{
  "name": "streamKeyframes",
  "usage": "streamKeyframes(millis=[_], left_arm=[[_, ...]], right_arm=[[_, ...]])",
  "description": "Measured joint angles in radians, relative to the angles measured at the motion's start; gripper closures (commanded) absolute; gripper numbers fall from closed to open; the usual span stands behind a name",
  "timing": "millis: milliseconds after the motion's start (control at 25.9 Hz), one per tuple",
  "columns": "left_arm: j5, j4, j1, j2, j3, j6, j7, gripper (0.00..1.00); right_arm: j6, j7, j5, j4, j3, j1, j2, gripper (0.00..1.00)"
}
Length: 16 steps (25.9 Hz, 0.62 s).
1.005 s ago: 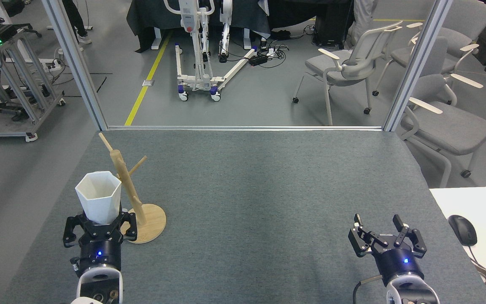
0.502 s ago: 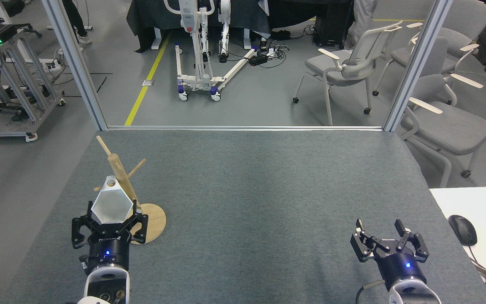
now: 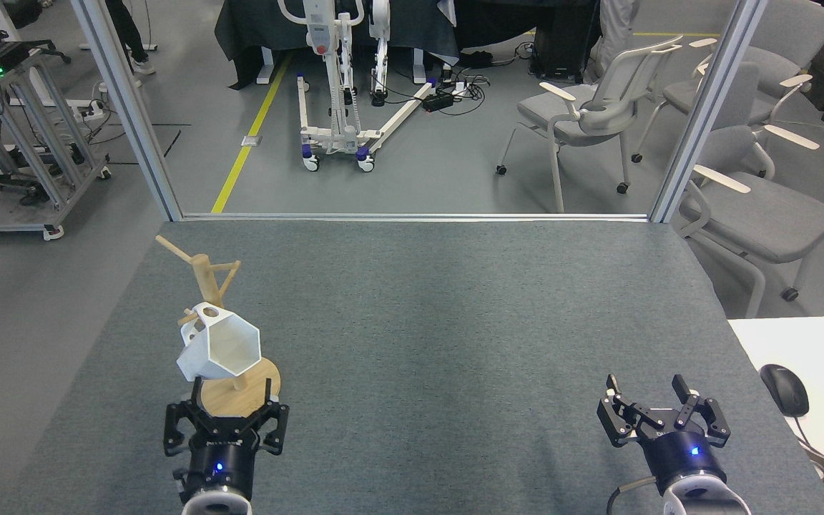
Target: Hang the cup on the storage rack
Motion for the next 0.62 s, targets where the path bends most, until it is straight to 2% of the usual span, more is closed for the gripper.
streamKeyframes(millis=[309, 464, 618], left_arm=[[-0.001, -0.016, 0.084, -0.061, -0.119, -0.011, 0.0, 0.0], [-0.001, -0.061, 0.088, -0.087, -0.152, -0.134, 0.017, 0.0], [-0.001, -0.06, 0.004, -0.148, -0.15, -0.337, 0.034, 0.0]], right_arm=[[-0.004, 0.002, 0.0, -0.003, 0.0, -0.001, 0.007, 0.0], [0.001, 0.002, 0.001, -0.003, 0.0, -0.002, 0.012, 0.0], [0.004, 0.0, 0.002, -0.005, 0.001, -0.001, 0.015, 0.0]])
